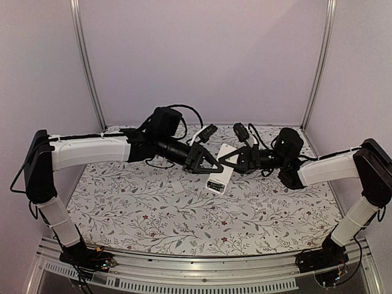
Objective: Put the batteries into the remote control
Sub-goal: Pass from the right arm to the left, then load the battery into the battery compartment.
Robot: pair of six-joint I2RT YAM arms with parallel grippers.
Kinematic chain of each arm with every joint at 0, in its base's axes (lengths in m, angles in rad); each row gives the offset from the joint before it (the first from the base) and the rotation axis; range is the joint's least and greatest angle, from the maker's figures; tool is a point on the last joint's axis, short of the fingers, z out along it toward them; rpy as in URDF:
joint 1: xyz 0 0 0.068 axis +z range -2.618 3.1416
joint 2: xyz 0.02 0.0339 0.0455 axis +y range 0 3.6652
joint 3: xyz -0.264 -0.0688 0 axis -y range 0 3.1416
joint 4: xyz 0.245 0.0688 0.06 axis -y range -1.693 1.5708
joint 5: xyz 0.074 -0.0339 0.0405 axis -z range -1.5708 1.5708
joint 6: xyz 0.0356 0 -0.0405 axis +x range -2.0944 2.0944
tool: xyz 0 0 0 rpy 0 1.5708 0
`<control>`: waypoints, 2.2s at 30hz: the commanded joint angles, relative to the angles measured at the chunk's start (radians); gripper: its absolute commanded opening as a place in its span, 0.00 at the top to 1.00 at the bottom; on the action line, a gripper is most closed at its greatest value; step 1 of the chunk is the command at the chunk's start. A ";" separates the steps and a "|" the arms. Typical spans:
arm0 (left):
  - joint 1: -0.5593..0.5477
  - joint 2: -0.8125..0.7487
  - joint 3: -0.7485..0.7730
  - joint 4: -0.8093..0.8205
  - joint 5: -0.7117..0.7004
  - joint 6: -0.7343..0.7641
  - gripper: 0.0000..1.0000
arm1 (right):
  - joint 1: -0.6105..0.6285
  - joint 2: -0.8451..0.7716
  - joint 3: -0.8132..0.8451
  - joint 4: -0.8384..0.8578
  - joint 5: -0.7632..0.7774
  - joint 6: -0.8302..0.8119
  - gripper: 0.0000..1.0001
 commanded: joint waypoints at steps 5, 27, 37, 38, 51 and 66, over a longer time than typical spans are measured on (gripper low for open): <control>-0.005 0.029 -0.029 0.124 0.031 -0.044 1.00 | 0.009 0.014 0.026 -0.032 0.025 0.024 0.96; 0.074 0.000 -0.182 0.411 -0.040 -0.261 1.00 | -0.056 -0.174 -0.044 -0.432 0.105 -0.192 0.01; 0.090 -0.008 -0.222 0.500 -0.098 -0.327 1.00 | 0.045 -0.185 0.045 -0.784 0.237 -0.385 0.01; 0.090 -0.008 -0.226 0.508 -0.104 -0.331 1.00 | 0.050 -0.179 0.058 -0.808 0.249 -0.397 0.02; 0.089 -0.010 -0.243 0.526 -0.134 -0.341 1.00 | 0.106 -0.105 0.143 -0.816 0.229 -0.392 0.14; 0.087 -0.001 -0.240 0.518 -0.148 -0.331 1.00 | 0.114 -0.072 0.172 -0.816 0.253 -0.375 0.20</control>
